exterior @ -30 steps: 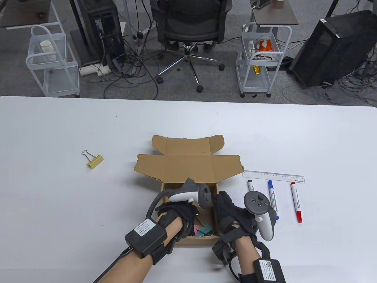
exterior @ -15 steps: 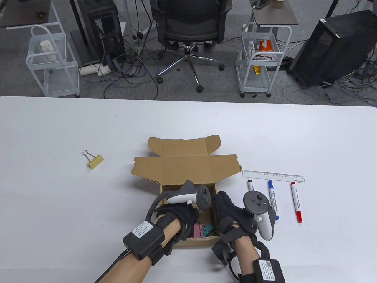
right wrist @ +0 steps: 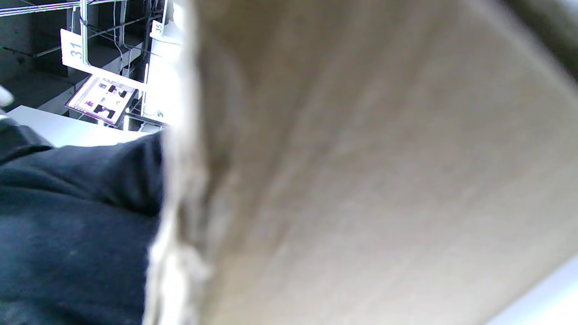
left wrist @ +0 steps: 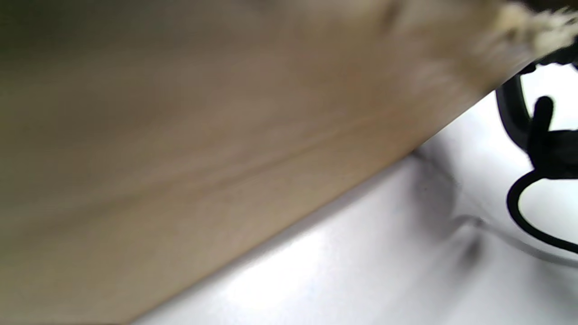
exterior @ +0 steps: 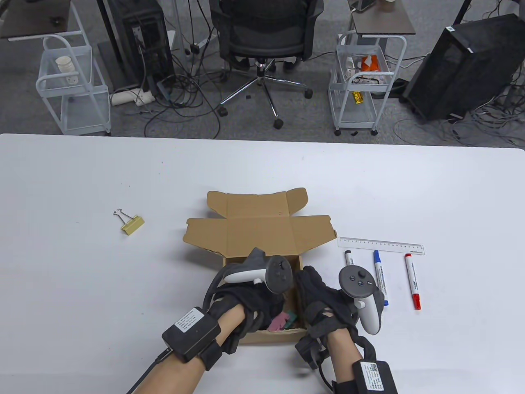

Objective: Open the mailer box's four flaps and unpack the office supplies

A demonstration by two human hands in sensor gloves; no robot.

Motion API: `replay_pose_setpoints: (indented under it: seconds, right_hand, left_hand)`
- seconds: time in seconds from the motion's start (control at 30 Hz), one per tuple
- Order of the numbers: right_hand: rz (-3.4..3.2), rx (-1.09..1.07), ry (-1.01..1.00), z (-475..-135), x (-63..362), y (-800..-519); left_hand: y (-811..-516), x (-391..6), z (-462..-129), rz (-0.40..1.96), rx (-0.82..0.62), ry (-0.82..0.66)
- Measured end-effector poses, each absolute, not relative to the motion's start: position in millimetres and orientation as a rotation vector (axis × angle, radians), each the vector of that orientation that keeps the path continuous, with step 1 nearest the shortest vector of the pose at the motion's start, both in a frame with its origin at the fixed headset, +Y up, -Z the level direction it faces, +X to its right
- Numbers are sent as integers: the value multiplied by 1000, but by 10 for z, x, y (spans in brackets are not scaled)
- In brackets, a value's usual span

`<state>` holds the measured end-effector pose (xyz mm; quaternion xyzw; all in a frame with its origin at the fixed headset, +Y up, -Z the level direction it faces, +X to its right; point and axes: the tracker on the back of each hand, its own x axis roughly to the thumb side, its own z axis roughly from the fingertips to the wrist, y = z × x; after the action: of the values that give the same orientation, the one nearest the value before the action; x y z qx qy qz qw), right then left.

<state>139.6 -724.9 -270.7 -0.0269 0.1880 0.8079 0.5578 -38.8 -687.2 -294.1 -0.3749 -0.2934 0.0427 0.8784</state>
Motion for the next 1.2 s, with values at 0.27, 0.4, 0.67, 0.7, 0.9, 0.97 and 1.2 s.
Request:
replay_pose_setpoints:
  seconds: [0.27, 0.4, 0.67, 0.7, 0.9, 0.97, 1.2]
  right_hand:
    - [1908, -65, 443, -2707, 1398, -7249]
    - [1909, -65, 442, -2707, 1398, -7249]
    - [1911, -67, 441, -2705, 1399, -7252]
    - [1911, -66, 441, -2705, 1399, -7251]
    - [1913, -65, 443, -2707, 1399, -7251]
    - [1913, -65, 443, -2706, 1399, -7251]
    - [1914, -66, 442, -2706, 1399, -7251]
  left_hand:
    - [-6553, -496, -2869, 184, -640, -649]
    - [-6367, -581, -2838, 212, -587, -657]
    - [-6009, -986, -2823, 337, -483, -642]
    - [-5981, -1036, -2828, 346, -476, -637]
    - [-5759, -1475, -2875, 438, -419, -570]
    - [-5697, -1667, -2894, 467, -383, -530]
    - [-5651, -2291, -2955, 518, -273, -365]
